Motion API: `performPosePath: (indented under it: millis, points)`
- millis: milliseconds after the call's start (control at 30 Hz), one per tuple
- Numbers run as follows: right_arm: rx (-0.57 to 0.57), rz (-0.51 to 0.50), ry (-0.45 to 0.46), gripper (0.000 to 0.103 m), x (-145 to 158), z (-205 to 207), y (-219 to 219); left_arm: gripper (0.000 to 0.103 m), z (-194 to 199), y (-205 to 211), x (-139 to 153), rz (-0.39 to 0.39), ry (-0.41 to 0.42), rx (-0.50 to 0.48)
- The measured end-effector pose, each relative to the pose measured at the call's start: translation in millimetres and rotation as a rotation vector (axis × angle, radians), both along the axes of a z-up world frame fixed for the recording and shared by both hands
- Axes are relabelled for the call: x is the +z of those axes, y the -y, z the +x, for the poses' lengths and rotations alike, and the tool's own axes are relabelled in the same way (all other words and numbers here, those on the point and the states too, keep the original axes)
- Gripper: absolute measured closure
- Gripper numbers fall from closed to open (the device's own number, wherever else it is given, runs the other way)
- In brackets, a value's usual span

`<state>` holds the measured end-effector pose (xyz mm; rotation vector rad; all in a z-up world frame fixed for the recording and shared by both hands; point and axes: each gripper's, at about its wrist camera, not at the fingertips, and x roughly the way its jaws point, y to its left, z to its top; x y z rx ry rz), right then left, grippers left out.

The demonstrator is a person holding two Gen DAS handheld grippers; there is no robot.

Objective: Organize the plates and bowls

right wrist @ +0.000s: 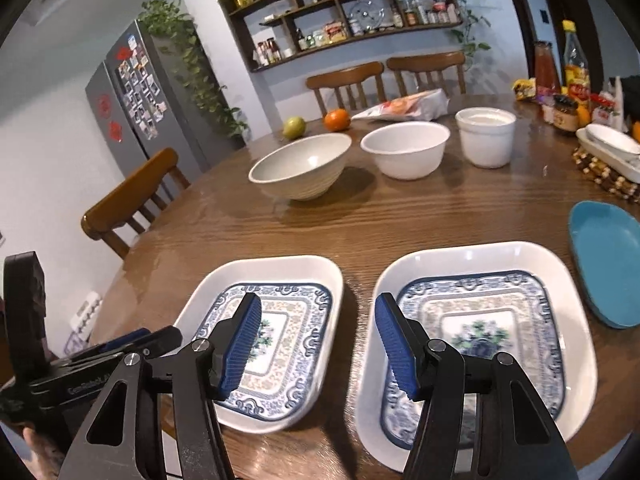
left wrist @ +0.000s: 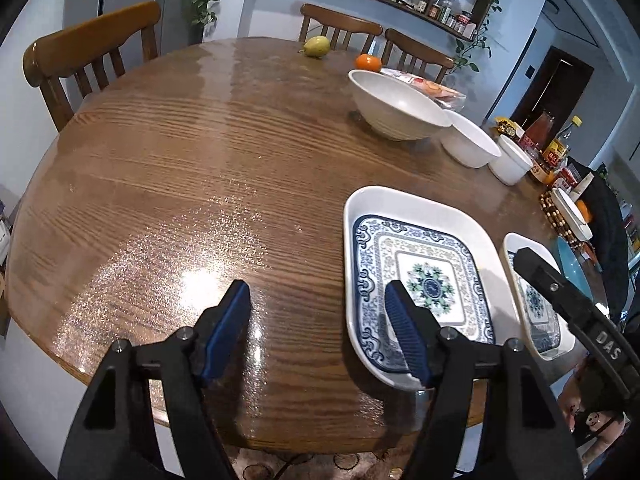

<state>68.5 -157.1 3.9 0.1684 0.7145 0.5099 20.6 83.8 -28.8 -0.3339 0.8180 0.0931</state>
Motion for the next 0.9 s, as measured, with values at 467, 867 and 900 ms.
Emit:
performPosePath:
  millis: [467, 867, 900]
  points:
    - [0.013, -0.083, -0.082, 0.062, -14.9, 17.9, -22.2, 0.053, 9.0, 7.8, -2.8, -0.013, 0.001, -0.105]
    - [0.055, -0.135, -0.069, 0.062, -12.7, 18.9, -62.1, 0.056, 8.8, -6.3, 5.7, -0.011, 0.011, -0.059]
    - [0.061, -0.129, -0.066, 0.062, -11.5, 19.9, -64.2, 0.056, 8.8, -7.7, 7.8, 0.007, 0.022, -0.047]
